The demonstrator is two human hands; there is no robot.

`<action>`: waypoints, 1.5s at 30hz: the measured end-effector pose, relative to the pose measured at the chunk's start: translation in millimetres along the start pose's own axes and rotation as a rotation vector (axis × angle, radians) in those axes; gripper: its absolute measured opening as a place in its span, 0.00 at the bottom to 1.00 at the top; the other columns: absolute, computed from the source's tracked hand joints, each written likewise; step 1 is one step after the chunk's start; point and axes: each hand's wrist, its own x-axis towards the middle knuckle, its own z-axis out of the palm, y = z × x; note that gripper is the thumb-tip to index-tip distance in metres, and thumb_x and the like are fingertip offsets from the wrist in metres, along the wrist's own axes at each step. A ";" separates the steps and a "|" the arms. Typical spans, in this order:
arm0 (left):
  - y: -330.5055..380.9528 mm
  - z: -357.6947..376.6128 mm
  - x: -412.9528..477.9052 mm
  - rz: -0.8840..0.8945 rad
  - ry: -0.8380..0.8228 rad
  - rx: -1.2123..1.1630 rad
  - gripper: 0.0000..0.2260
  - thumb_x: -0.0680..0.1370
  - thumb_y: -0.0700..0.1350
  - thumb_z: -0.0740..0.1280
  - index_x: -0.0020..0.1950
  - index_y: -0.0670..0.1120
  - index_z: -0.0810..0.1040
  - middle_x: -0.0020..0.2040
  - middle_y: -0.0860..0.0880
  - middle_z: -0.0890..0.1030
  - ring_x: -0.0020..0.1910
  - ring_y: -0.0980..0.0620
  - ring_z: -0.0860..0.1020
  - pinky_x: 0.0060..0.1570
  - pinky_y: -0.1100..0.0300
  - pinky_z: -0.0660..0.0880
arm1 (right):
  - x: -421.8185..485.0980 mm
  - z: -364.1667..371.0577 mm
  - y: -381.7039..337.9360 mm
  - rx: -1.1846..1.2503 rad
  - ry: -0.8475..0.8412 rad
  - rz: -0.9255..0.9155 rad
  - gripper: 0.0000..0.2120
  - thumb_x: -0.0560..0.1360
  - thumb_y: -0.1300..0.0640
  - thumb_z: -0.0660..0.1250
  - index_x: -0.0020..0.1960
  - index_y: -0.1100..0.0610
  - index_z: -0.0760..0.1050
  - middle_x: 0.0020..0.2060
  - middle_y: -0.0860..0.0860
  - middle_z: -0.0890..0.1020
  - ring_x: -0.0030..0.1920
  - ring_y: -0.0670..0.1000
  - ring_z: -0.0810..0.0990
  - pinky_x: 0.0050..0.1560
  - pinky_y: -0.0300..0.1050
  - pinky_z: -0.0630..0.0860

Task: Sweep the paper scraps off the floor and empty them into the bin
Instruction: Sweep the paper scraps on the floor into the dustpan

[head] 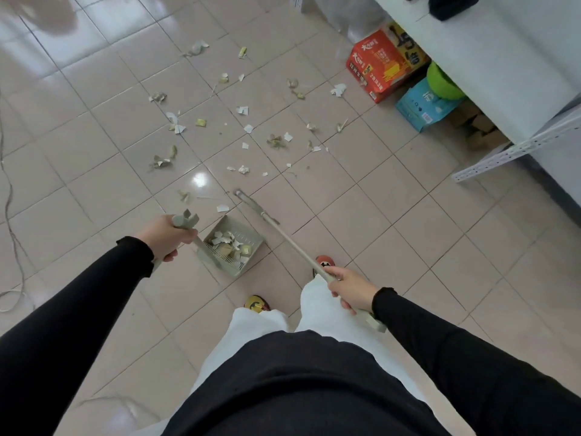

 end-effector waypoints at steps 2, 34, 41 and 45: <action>26.1 10.9 6.3 0.024 -0.014 0.011 0.10 0.76 0.40 0.68 0.55 0.39 0.77 0.40 0.43 0.73 0.29 0.50 0.68 0.27 0.61 0.67 | 6.3 -20.4 -0.9 0.034 0.048 -0.003 0.27 0.79 0.62 0.56 0.77 0.50 0.62 0.43 0.56 0.73 0.26 0.48 0.67 0.21 0.40 0.67; 324.1 157.1 122.1 -0.086 0.086 -0.095 0.12 0.79 0.39 0.64 0.61 0.35 0.76 0.41 0.45 0.75 0.29 0.50 0.65 0.29 0.62 0.64 | 107.8 -345.7 -46.8 -0.263 -0.077 0.011 0.25 0.79 0.65 0.54 0.74 0.51 0.67 0.42 0.55 0.75 0.26 0.49 0.69 0.19 0.37 0.66; 308.7 154.4 115.6 -0.086 0.064 -0.111 0.11 0.79 0.40 0.64 0.60 0.37 0.76 0.40 0.46 0.73 0.30 0.50 0.67 0.29 0.61 0.65 | 90.0 -323.8 -52.2 -0.302 0.050 -0.072 0.23 0.79 0.63 0.52 0.70 0.50 0.70 0.42 0.54 0.76 0.32 0.54 0.73 0.25 0.39 0.68; 299.1 156.6 116.6 -0.062 0.053 -0.105 0.10 0.79 0.41 0.64 0.59 0.39 0.75 0.44 0.43 0.75 0.29 0.50 0.67 0.28 0.62 0.65 | 133.0 -295.3 -68.5 -0.420 0.062 -0.031 0.21 0.79 0.63 0.53 0.71 0.57 0.69 0.47 0.55 0.74 0.44 0.57 0.74 0.39 0.44 0.71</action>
